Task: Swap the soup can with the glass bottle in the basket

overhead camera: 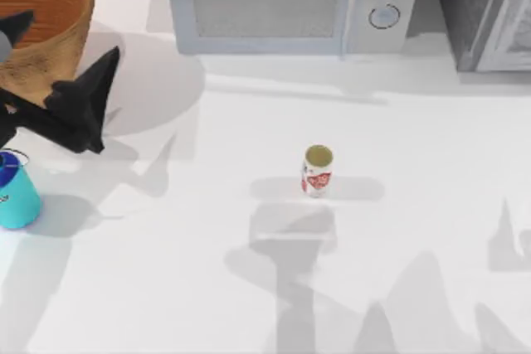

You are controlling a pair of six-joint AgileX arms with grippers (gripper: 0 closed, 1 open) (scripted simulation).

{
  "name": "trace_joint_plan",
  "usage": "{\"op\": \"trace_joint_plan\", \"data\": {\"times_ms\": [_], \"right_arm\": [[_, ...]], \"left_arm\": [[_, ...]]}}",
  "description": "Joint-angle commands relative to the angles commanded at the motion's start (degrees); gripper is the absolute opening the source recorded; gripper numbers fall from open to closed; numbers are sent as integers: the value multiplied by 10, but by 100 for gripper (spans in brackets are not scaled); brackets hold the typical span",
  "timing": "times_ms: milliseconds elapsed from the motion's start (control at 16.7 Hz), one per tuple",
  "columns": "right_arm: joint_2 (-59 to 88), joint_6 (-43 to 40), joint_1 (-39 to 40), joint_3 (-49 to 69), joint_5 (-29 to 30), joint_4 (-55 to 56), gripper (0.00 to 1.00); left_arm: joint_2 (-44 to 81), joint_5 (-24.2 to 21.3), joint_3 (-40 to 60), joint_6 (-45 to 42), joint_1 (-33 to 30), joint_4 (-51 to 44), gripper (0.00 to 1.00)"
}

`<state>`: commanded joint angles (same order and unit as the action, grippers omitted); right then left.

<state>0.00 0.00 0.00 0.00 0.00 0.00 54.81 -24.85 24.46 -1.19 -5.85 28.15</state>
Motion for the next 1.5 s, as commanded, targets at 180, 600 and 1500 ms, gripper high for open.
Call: {"op": "trace_joint_plan", "data": {"times_ms": [180,600,1500], "right_arm": [[0,0,0,0,0,0,100],[0,0,0,0,0,0,100],[0,0,0,0,0,0,100]], "left_arm": [[-203,86,-83,3,24,-100,100],[-507,227,-223,10,55,-258,100],[-421,242,-252,8,72,-172,100]]}}
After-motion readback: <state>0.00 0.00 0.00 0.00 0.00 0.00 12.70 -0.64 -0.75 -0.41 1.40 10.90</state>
